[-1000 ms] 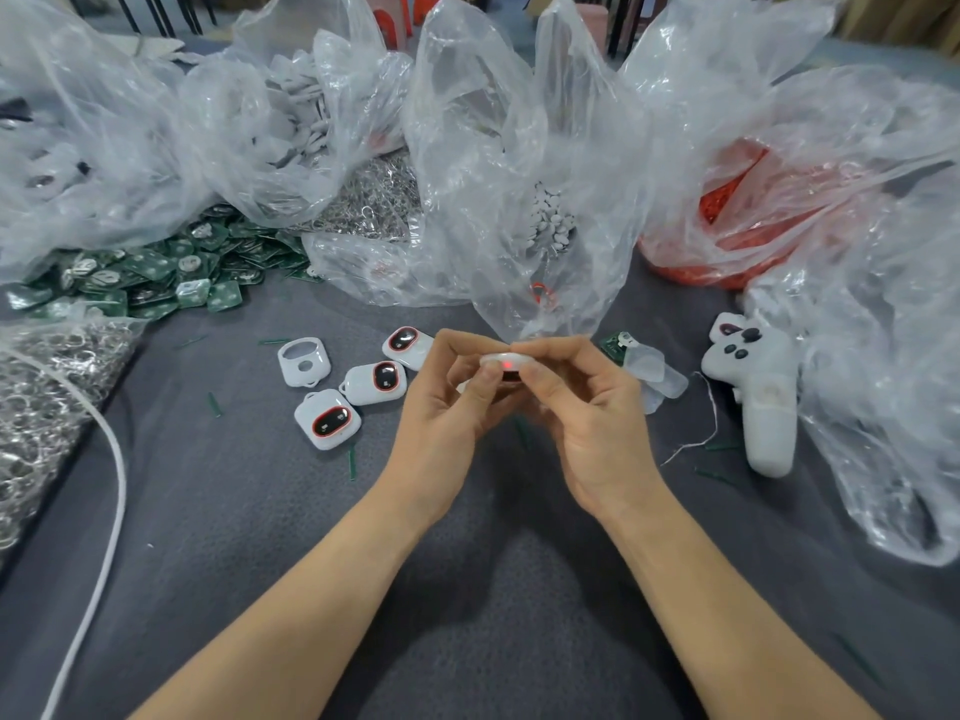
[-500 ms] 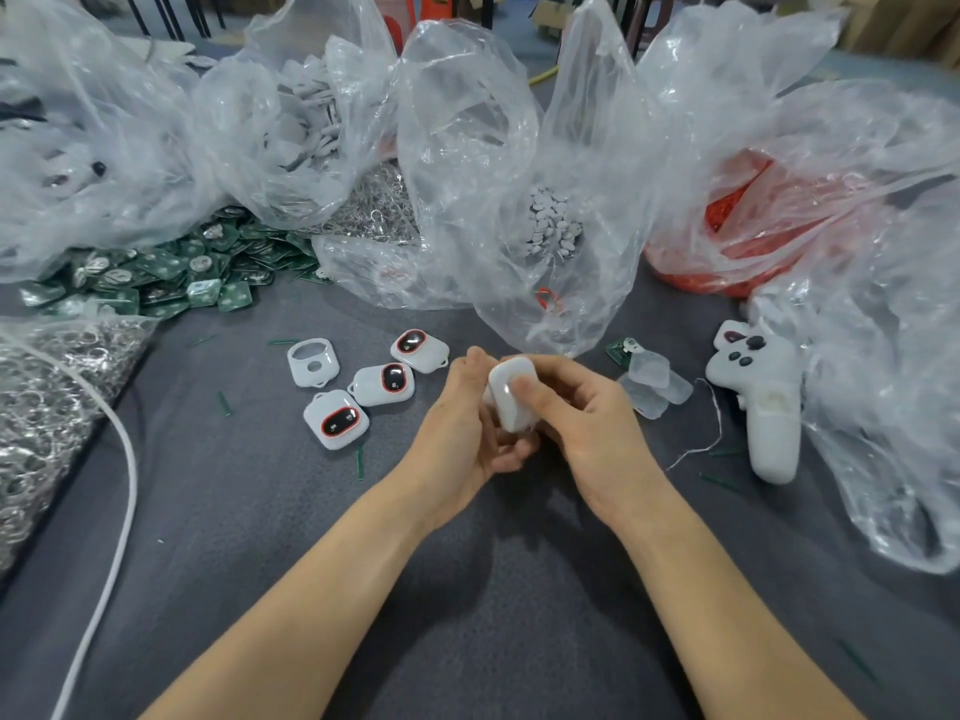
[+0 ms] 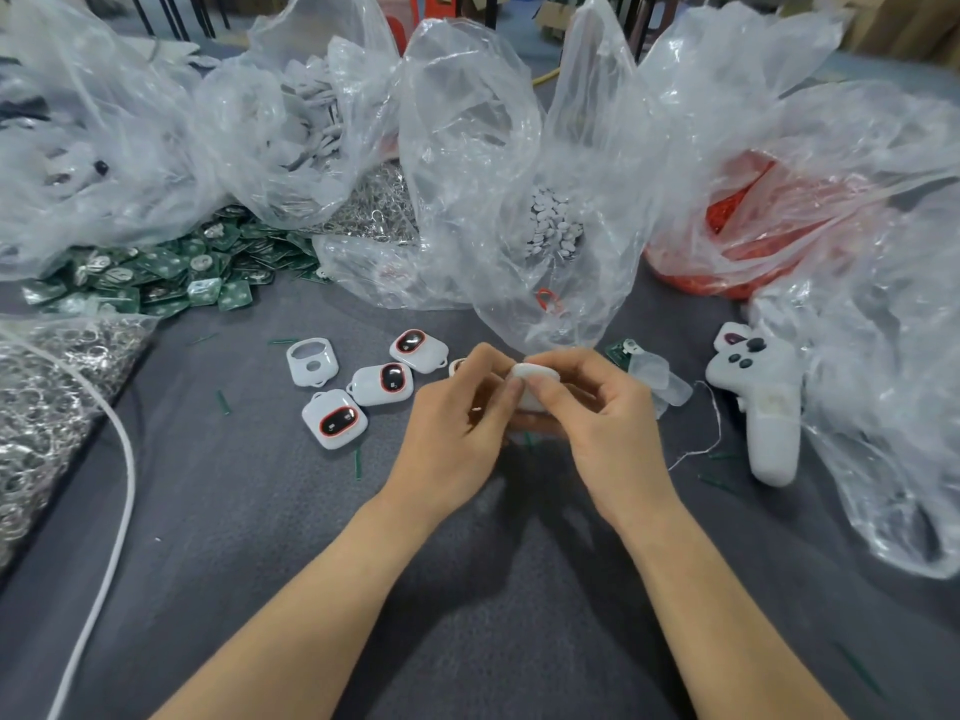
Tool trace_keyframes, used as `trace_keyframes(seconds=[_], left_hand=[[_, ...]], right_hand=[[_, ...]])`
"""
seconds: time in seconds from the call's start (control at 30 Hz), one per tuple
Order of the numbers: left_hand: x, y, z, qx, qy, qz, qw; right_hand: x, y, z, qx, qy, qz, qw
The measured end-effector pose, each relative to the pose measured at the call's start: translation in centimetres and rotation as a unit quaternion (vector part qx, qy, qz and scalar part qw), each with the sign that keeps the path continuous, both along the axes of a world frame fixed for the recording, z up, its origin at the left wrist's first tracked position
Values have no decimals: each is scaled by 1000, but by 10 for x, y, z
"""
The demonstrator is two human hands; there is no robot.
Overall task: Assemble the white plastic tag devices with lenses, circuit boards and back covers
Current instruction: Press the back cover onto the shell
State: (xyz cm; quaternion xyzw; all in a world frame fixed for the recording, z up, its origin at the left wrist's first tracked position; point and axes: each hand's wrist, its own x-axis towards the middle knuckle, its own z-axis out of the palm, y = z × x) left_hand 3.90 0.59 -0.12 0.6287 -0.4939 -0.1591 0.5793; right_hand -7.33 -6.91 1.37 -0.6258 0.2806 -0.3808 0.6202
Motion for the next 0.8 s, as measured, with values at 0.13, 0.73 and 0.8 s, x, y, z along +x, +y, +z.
trace_keyframes(seconds=[0.13,0.73,0.8], left_hand=[[0,-2,0,-28,-47,25,998],[-17,-8,-8,108,-212,54,970],[-20,-9,-3,109,-216,66,968]], right_hand=[[3,4,-3,-15,-5,0,1000],[9,-22,8,-23,280,-6,960],[12,-23,18,52,268,26,962]])
